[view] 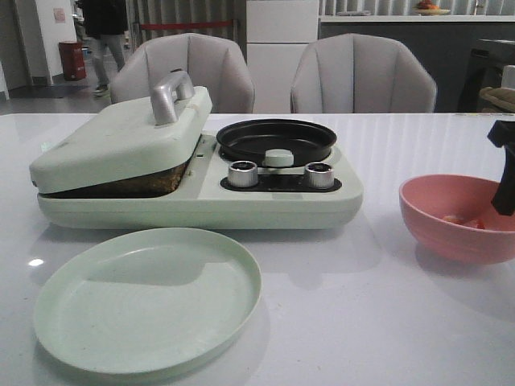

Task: Make breakfast with bread and shrimp
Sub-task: 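Carry the bowl over the frying pan and tilt it to pour shrimp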

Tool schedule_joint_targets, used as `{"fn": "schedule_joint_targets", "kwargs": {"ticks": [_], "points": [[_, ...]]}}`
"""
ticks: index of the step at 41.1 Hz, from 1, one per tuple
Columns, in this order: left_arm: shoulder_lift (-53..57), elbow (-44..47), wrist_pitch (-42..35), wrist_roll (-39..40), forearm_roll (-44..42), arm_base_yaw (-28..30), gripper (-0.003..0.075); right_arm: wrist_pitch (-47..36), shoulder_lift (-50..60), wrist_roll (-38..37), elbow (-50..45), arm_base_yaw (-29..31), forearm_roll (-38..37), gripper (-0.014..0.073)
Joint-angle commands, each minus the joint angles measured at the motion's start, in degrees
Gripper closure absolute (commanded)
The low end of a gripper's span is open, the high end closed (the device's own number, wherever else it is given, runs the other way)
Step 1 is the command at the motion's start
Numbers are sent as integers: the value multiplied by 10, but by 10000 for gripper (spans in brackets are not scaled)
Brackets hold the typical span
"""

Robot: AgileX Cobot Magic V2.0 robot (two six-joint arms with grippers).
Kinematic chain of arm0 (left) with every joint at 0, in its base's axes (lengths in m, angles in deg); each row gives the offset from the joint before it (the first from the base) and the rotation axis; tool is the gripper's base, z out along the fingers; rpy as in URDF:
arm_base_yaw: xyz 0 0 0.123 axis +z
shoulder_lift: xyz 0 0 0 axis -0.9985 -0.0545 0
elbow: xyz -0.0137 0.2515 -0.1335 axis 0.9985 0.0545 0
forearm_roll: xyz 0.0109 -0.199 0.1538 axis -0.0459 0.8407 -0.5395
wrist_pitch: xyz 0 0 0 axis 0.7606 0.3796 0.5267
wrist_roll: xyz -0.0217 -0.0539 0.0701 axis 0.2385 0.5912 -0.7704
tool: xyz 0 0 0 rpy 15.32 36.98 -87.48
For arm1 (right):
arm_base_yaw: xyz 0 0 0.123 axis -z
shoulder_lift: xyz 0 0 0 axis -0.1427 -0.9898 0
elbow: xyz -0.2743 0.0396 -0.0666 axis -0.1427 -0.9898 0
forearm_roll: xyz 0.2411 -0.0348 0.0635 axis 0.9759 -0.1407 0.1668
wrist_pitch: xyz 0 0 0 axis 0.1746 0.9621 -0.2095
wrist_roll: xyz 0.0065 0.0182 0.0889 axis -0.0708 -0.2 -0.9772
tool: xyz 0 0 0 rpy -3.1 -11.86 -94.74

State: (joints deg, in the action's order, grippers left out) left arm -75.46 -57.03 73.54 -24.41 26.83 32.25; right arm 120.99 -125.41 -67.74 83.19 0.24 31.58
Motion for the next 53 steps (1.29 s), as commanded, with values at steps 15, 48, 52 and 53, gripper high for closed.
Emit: {"fn": "schedule_joint_targets", "kwargs": {"ticks": [15,48,52,53], "points": [[-1,-16,-41,5,-8,-4,597,-7,18,8,17,2,13,474],[-1,-16,-41,5,-12,-4,597,-23,138,30,192,-166,-55,528],[-1,-16,-41,5,-12,-4,597,-20,114,-4,248,-199,-98,528],[-1,-16,-41,5,-12,-4,597,-18,107,-9,260,-206,-106,528]]}}
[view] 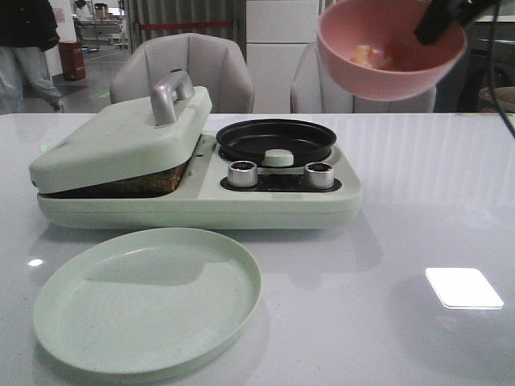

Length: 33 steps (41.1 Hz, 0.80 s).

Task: Make breakfast with bread and shrimp
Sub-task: 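Carry the bowl over the frying pan and tilt it to pour shrimp, then hold the pink bowl tilted above the frying pan to drop shrimp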

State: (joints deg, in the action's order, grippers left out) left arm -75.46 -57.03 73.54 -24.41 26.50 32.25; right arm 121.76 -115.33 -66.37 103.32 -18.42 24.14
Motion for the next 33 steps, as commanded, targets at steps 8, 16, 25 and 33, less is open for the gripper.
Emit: {"fn": "schedule_joint_targets", "kwargs": {"ticks": [8,16,25,33], "points": [[-1,-16,-41,5,-9,-4,597,4,-62,-98,167,-74,-157,528],[-1,-16,-41,5,-9,-4,597,28,-144,-141,275,-111,-262,528],[-1,-16,-41,5,-9,-4,597,51,-220,-167,364,-133,-356,529],[-1,-16,-41,5,-9,-4,597,66,-267,-195,413,-166,-505,529]]}}
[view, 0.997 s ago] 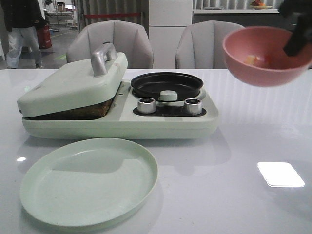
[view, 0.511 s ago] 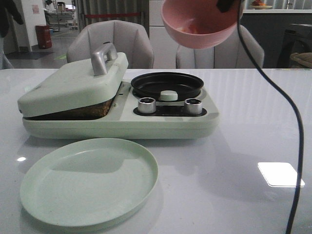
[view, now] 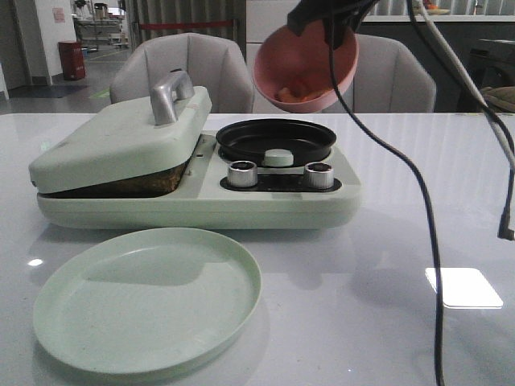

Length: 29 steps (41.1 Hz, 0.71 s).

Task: Make breakfast with bread and shrimp
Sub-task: 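Hold the pink bowl tilted above the frying pan to drop shrimp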

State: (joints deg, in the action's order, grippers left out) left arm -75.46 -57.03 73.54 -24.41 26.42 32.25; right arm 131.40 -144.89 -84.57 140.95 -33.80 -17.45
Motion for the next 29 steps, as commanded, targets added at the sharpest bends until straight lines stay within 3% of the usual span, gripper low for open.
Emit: {"fn": "schedule_joint_targets", "kwargs": {"ticks": [1,15,29], "points": [[-1,-16,-41,5,-8,-4,597,-30,24,-17,41,-16,-111,529],[-1,-16,-41,5,-8,-4,597,3,-20,-40,55,-91,-378,529],[-1,-16,-41,5,-8,-4,597,56,-21,-53,55,-142,-545,528]]}}
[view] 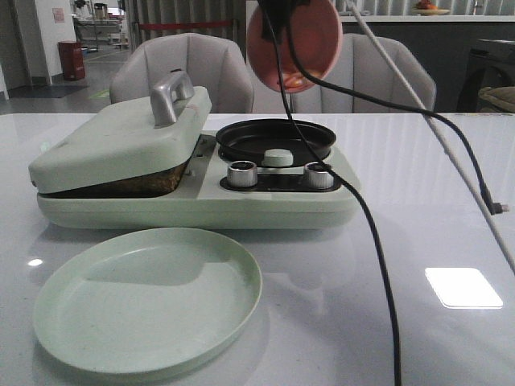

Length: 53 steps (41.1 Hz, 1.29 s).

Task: Make breakfast with bread and shrimp
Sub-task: 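Hold the pink bowl tilted above the frying pan to drop shrimp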

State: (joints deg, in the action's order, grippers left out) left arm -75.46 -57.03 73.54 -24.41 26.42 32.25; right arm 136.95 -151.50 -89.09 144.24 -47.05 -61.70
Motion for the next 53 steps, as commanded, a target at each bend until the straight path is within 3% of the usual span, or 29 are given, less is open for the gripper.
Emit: {"fn": "schedule_joint_targets", "kwargs": {"ticks": [1,15,46,53], "points": [[-1,-16,-41,5,-8,-4,597,1,45,-9,22,-13,-111,527],[-1,-16,-25,5,-8,-4,597,4,45,-11,22,-25,-217,528],[-1,-16,-25,5,-8,-4,597,4,45,-15,21,-25,-201,528],[-1,-16,-25,5,-8,-4,597,16,46,-15,21,-25,-266,528]]}}
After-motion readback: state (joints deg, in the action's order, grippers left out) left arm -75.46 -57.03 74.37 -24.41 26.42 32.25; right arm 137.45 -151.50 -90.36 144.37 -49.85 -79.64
